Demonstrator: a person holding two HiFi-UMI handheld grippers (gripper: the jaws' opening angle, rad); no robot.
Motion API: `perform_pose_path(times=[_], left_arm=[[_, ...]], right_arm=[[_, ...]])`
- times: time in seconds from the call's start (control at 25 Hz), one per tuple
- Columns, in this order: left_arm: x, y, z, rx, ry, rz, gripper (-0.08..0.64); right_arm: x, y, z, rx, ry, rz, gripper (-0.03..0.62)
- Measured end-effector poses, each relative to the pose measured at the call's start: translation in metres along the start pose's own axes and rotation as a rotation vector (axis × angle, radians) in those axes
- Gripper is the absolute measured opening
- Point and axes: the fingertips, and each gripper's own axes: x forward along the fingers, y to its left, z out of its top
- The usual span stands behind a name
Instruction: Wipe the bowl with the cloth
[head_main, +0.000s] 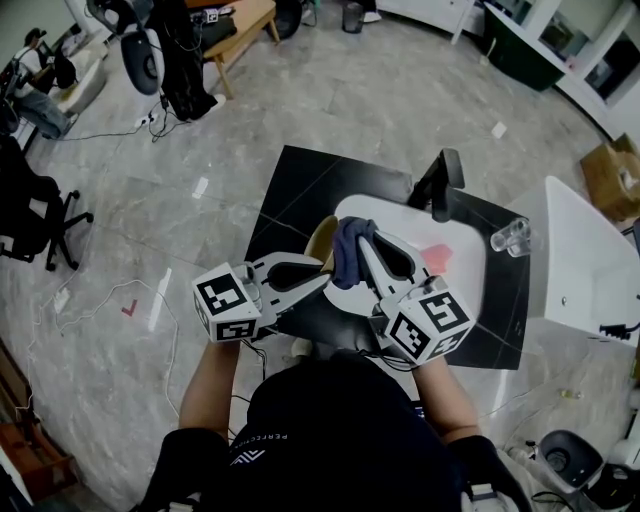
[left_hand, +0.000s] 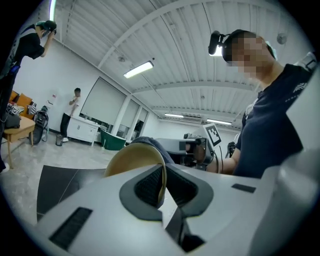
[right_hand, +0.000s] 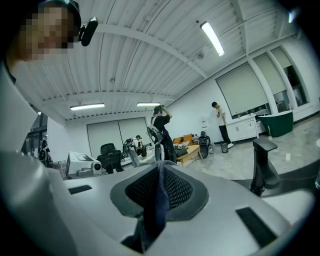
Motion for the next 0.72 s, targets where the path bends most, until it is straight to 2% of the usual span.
perform_pose_path(times=[0.44, 0.72], left_arm=[[-0.002, -0.032, 0.01, 0.03, -0.028, -0.159, 0.021], [-0.001, -0.046, 0.018, 0.064, -0.047, -0.229, 0.021]], right_arm=[[-0.013, -0.009, 0.003, -0.017, -0.008, -0.029, 0.058], [-0.021, -0.015, 0.006, 0.005, -0.035, -0.02, 0.058]])
